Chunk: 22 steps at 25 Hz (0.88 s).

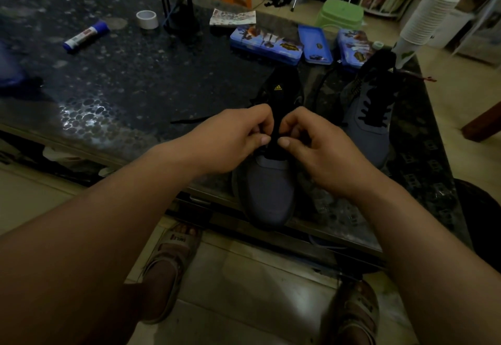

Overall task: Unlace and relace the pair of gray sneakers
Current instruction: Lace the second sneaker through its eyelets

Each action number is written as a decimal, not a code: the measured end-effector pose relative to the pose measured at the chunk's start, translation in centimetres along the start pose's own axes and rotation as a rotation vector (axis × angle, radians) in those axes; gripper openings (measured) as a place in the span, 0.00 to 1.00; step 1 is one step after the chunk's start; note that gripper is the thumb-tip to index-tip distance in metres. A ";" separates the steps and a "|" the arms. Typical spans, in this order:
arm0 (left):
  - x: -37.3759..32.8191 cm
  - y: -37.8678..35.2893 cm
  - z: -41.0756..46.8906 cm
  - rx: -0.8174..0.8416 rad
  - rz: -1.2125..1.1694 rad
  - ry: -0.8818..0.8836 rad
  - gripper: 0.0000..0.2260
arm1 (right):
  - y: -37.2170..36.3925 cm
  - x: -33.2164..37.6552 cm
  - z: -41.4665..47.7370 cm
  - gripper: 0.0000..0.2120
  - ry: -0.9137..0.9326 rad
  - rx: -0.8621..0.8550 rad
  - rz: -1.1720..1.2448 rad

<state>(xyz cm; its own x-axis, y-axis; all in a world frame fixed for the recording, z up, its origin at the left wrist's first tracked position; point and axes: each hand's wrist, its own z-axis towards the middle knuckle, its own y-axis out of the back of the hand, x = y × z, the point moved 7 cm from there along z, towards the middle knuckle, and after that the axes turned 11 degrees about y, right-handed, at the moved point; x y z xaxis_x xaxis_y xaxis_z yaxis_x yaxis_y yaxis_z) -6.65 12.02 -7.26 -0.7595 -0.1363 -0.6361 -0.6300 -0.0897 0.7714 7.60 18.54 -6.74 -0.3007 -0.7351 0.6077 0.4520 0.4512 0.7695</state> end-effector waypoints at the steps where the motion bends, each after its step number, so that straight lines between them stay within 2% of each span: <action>1: -0.1 0.1 0.1 -0.001 0.004 0.001 0.04 | 0.0 0.1 0.1 0.03 0.019 0.000 -0.059; 5: -0.7 0.2 0.2 -0.072 0.055 -0.021 0.04 | -0.3 0.1 0.6 0.02 -0.031 -0.035 -0.191; 11: 0.0 0.5 -0.2 -0.087 0.005 0.042 0.04 | -0.3 -0.9 0.0 0.05 -0.169 -0.080 -0.025; 12: 0.1 0.3 -0.2 -0.100 -0.023 0.075 0.06 | -0.2 -1.0 -0.2 0.05 -0.183 -0.092 -0.006; 14: 0.8 -0.1 -0.1 -0.112 -0.073 0.229 0.14 | -0.3 -1.2 -0.6 0.12 -0.239 -0.105 0.048; 17: 1.8 -1.1 0.2 -0.051 0.036 0.425 0.23 | -0.7 -1.7 -0.6 0.21 -0.339 -0.136 0.019; 22: 1.4 -1.2 0.2 -0.078 0.098 0.420 0.20 | -1.3 -1.1 -0.7 0.20 -0.320 -0.187 -0.017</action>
<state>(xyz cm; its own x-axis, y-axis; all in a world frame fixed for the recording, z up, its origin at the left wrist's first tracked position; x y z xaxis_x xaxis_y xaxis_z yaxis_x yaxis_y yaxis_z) -6.92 12.11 -9.08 -0.6730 -0.5360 -0.5096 -0.5314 -0.1287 0.8373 7.96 18.37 -8.50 -0.5435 -0.5331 0.6483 0.5814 0.3180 0.7489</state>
